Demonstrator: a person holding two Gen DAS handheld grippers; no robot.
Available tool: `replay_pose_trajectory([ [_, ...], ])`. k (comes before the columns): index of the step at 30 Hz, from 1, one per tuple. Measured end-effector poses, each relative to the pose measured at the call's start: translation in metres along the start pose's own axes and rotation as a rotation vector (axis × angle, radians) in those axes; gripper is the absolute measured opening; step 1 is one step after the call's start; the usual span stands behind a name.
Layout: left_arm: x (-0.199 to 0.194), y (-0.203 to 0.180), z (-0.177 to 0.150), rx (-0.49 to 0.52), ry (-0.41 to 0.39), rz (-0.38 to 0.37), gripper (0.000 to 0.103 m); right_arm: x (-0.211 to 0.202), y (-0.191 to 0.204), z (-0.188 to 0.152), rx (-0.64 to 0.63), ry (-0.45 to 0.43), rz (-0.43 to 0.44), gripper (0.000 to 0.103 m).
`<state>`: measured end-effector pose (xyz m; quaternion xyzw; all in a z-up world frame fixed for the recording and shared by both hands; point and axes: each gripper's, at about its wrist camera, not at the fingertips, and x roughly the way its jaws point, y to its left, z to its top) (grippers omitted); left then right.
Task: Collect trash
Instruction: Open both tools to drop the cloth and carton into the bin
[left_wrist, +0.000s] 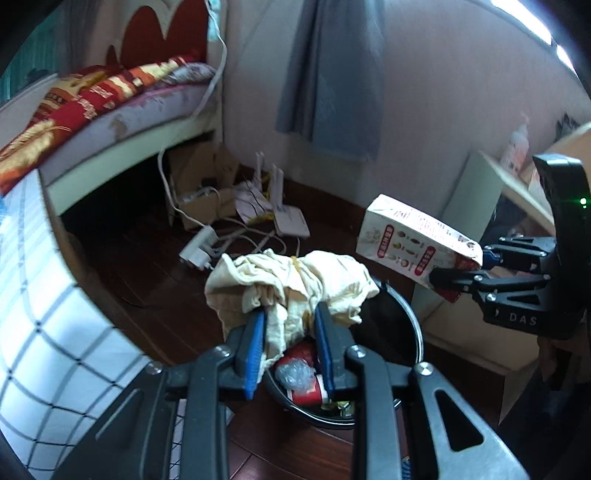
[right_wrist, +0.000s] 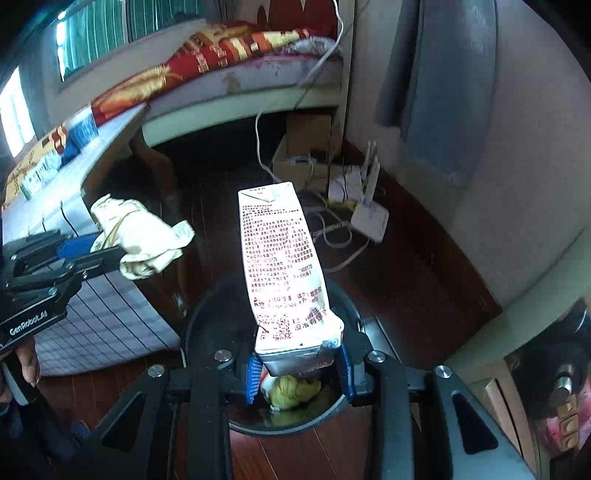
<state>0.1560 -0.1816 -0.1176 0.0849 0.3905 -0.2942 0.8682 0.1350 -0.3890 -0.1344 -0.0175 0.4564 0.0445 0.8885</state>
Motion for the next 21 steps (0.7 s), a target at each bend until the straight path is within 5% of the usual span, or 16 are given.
replay_pose_trajectory([
  [12,0.067,-0.019,-0.011,0.036,0.182,-0.051,0.035,0.083,-0.008,-0.018,-0.06,0.207,0.091,0.036],
  [13,0.071,-0.019,-0.014,0.04,0.191,-0.053,0.046,0.091,-0.01,-0.019,-0.066,0.224,0.082,0.038],
  [14,0.075,-0.018,-0.016,0.037,0.209,-0.033,0.066,0.096,-0.013,-0.021,-0.062,0.236,0.067,0.046],
  [15,0.075,-0.016,-0.017,0.027,0.213,-0.006,0.074,0.1,-0.018,-0.025,-0.048,0.257,0.037,0.081],
  [16,0.07,-0.014,-0.02,0.006,0.201,0.018,0.086,0.102,-0.021,-0.027,-0.041,0.273,0.026,0.1],
  [17,0.065,-0.01,-0.021,-0.014,0.194,0.04,0.1,0.1,-0.022,-0.027,-0.04,0.271,0.022,0.1],
  [21,0.041,0.0,-0.024,-0.062,0.145,0.111,0.103,0.088,-0.03,-0.023,-0.021,0.219,-0.03,0.103],
])
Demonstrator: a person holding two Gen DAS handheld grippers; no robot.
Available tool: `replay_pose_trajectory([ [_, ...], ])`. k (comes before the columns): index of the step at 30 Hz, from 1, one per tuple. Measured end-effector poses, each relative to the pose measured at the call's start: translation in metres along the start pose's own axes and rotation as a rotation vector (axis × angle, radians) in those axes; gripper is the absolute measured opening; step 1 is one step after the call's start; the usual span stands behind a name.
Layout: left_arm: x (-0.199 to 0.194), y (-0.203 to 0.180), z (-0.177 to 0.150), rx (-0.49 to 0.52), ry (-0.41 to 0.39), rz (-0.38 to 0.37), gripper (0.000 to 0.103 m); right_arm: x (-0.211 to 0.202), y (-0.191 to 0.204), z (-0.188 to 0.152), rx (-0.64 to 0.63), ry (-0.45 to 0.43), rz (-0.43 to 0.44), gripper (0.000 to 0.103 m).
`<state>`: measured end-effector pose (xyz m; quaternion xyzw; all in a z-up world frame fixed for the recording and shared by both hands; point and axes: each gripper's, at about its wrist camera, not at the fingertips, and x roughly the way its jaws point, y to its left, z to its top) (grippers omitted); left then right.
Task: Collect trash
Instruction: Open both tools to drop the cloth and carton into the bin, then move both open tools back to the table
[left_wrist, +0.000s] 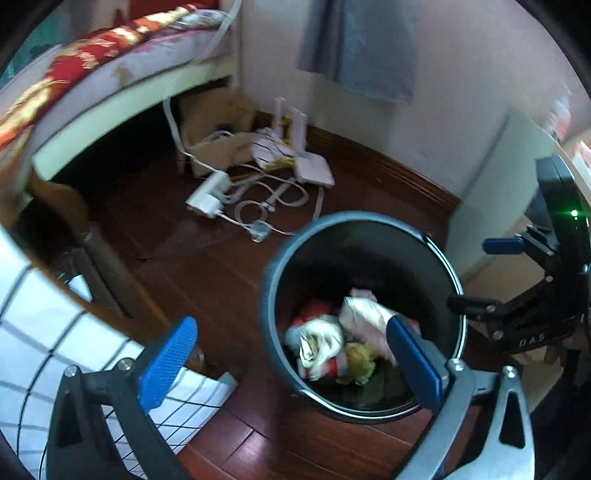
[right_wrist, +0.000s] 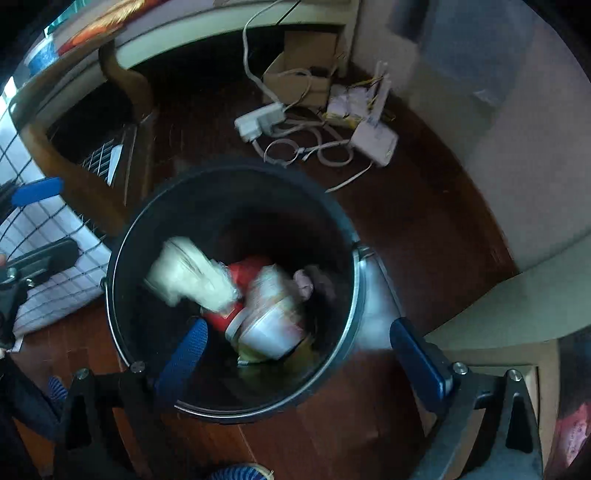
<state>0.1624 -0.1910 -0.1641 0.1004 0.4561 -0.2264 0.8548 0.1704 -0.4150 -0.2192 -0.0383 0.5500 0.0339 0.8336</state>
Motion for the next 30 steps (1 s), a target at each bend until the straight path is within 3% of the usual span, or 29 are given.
replay_pose_trajectory([
  [13,-0.051,0.018,0.001,-0.051,-0.095,0.102,0.103,-0.053,0.035,0.017,-0.02,-0.131,-0.007,0.103],
  [30,-0.144,0.078,0.003,-0.124,-0.275,0.196,0.103,-0.13,0.129,0.062,-0.139,-0.329,0.066,0.103],
])
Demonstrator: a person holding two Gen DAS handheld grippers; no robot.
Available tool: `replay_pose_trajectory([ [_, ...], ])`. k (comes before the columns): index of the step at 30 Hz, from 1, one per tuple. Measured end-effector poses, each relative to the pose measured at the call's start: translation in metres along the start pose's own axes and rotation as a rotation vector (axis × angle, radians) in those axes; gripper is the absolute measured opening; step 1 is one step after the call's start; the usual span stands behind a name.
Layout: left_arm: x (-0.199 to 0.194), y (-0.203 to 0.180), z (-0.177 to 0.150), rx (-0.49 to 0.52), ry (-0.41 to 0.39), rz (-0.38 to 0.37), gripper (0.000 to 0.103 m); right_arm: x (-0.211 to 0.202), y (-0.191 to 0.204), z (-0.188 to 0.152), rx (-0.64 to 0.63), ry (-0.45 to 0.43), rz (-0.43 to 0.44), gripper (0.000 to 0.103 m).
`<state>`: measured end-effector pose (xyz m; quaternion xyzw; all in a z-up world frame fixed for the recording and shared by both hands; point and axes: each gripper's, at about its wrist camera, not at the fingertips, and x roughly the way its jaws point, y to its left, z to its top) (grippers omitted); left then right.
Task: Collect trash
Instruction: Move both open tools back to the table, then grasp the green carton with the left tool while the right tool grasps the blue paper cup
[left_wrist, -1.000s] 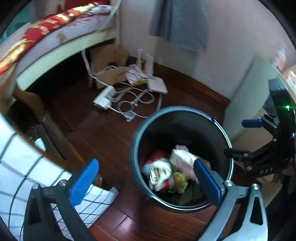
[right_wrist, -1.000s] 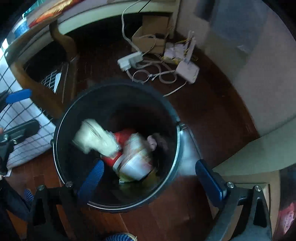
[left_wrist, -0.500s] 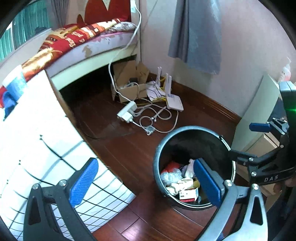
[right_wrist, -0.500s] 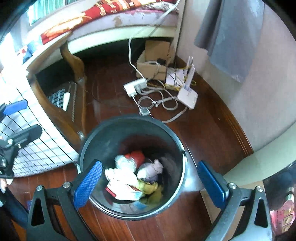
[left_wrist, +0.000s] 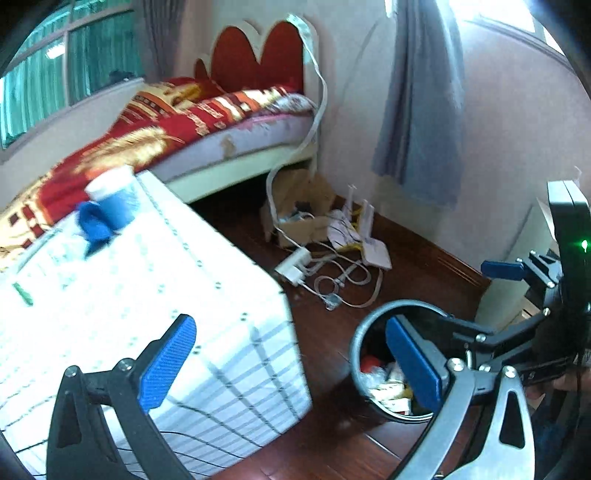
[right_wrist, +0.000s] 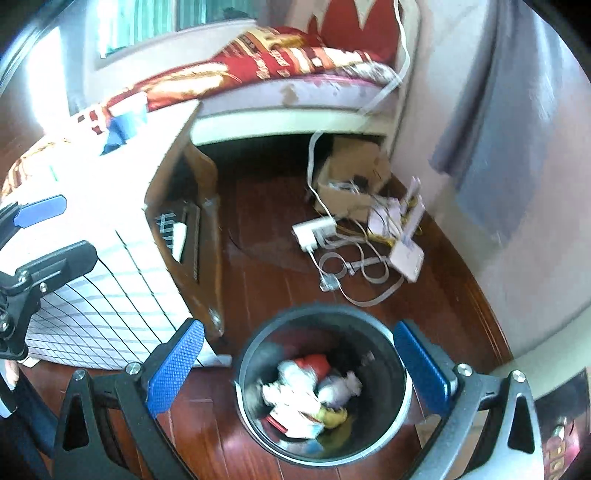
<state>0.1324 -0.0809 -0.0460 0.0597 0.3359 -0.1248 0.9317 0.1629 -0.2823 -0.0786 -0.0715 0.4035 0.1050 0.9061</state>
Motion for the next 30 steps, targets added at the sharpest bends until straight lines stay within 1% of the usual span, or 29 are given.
replay_pose_trajectory([
  [2,-0.011,0.017,-0.001,-0.015,-0.021,0.029,0.103,-0.005,0.015,0.012,-0.011,-0.034,0.027,0.103],
  [5,-0.024,0.043,-0.004,-0.038,-0.054,0.079,0.102,-0.005,0.036,0.027,-0.023,-0.045,0.082,0.103],
  [8,-0.033,0.075,-0.009,-0.079,-0.066,0.14,0.099,-0.006,0.06,0.041,-0.052,-0.068,0.078,0.103],
  [10,-0.036,0.095,-0.013,-0.103,-0.063,0.172,0.097,-0.005,0.072,0.051,-0.055,-0.079,0.082,0.103],
  [13,-0.04,0.127,-0.021,-0.142,-0.06,0.222,0.095,-0.008,0.09,0.069,-0.051,-0.121,0.136,0.103],
  [15,-0.042,0.147,-0.025,-0.171,-0.056,0.246,0.095,-0.007,0.103,0.08,-0.064,-0.137,0.157,0.103],
  [17,-0.044,0.167,-0.028,-0.197,-0.055,0.261,0.091,-0.003,0.12,0.092,-0.088,-0.146,0.177,0.103],
  [21,-0.045,0.201,-0.032,-0.216,-0.05,0.313,0.09,0.013,0.154,0.114,-0.135,-0.144,0.218,0.103],
  [25,-0.038,0.236,-0.035,-0.209,-0.03,0.371,0.09,0.028,0.186,0.132,-0.163,-0.138,0.252,0.102],
  [26,-0.034,0.246,-0.037,-0.207,-0.017,0.377,0.09,0.034,0.195,0.137,-0.168,-0.135,0.261,0.101],
  [28,-0.027,0.262,-0.039,-0.206,-0.003,0.384,0.09,0.044,0.21,0.146,-0.177,-0.131,0.271,0.093],
  [30,-0.021,0.275,-0.04,-0.212,0.002,0.38,0.09,0.06,0.223,0.158,-0.165,-0.123,0.275,0.088],
])
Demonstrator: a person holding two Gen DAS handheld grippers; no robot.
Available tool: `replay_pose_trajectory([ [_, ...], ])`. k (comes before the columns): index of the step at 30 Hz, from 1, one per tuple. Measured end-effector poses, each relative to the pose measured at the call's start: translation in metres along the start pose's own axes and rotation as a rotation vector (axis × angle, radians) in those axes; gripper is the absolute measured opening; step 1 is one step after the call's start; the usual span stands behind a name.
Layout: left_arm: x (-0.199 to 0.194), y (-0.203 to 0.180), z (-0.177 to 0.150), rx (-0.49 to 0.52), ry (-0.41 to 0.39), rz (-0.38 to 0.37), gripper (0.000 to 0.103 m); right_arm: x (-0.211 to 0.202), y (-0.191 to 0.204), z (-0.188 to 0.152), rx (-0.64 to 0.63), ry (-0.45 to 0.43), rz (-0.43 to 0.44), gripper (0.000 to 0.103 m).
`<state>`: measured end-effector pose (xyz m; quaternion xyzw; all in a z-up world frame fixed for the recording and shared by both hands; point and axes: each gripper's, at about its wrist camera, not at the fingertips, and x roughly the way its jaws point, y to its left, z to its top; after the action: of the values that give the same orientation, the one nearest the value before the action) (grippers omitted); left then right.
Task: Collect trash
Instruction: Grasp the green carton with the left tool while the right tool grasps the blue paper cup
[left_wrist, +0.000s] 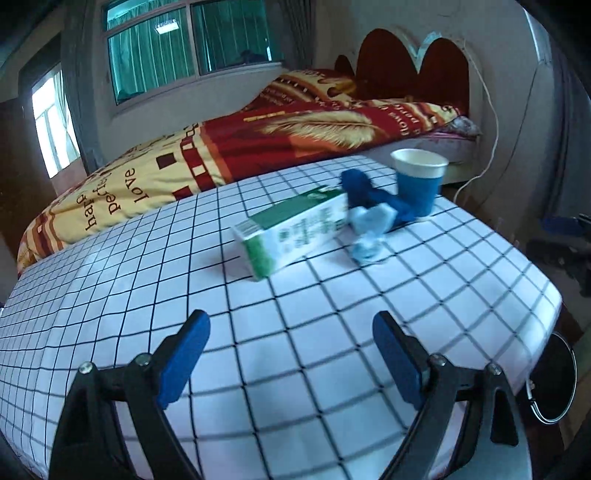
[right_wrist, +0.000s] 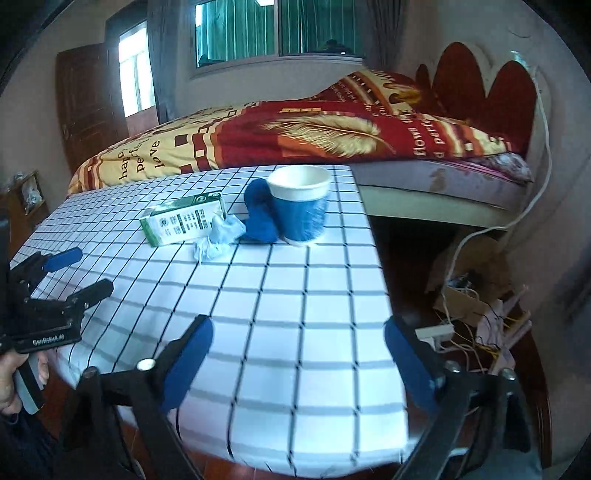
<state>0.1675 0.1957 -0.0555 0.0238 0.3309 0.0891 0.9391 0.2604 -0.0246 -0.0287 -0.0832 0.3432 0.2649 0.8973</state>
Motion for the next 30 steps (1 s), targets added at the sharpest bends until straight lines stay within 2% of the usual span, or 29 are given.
replay_pose_trajectory([
  [5,0.03,0.026,0.015,-0.028,-0.001,-0.008,0.09,0.044,0.001,0.026,0.03,0.016,0.0,0.086],
  [11,0.066,0.04,0.04,0.019,-0.008,-0.033,0.09,0.081,-0.001,0.048,0.03,0.045,0.007,0.086],
  [13,0.08,0.043,0.047,0.037,0.001,-0.057,0.09,0.089,0.003,0.05,0.013,0.051,0.019,0.086],
  [15,0.089,0.042,0.052,0.065,0.001,-0.082,0.09,0.094,0.003,0.051,-0.008,0.037,-0.01,0.086],
  [19,0.101,0.036,0.062,0.133,0.0,-0.175,0.09,0.111,-0.01,0.062,0.03,0.049,0.005,0.086],
  [22,0.108,0.027,0.068,0.165,0.018,-0.211,0.089,0.122,-0.009,0.076,0.011,0.037,0.003,0.086],
  [23,0.111,0.024,0.069,0.174,0.028,-0.218,0.077,0.125,-0.009,0.08,0.011,0.035,-0.001,0.086],
  [24,0.113,0.021,0.069,0.18,0.044,-0.219,0.072,0.129,-0.009,0.084,0.013,0.032,-0.005,0.086],
  [26,0.11,0.019,0.069,0.16,0.046,-0.217,0.049,0.136,-0.008,0.094,0.012,0.024,-0.01,0.086],
  [27,0.106,0.019,0.068,0.14,0.043,-0.226,0.044,0.139,-0.007,0.097,0.01,0.024,-0.012,0.086],
  [28,0.105,0.019,0.067,0.124,0.048,-0.218,0.042,0.142,-0.006,0.099,0.007,0.026,-0.009,0.081],
  [29,0.101,0.018,0.065,0.115,0.043,-0.212,0.041,0.143,-0.004,0.1,-0.004,0.028,-0.011,0.066],
  [30,0.097,0.016,0.063,0.115,0.033,-0.207,0.04,0.142,-0.002,0.099,-0.02,0.024,-0.02,0.06],
])
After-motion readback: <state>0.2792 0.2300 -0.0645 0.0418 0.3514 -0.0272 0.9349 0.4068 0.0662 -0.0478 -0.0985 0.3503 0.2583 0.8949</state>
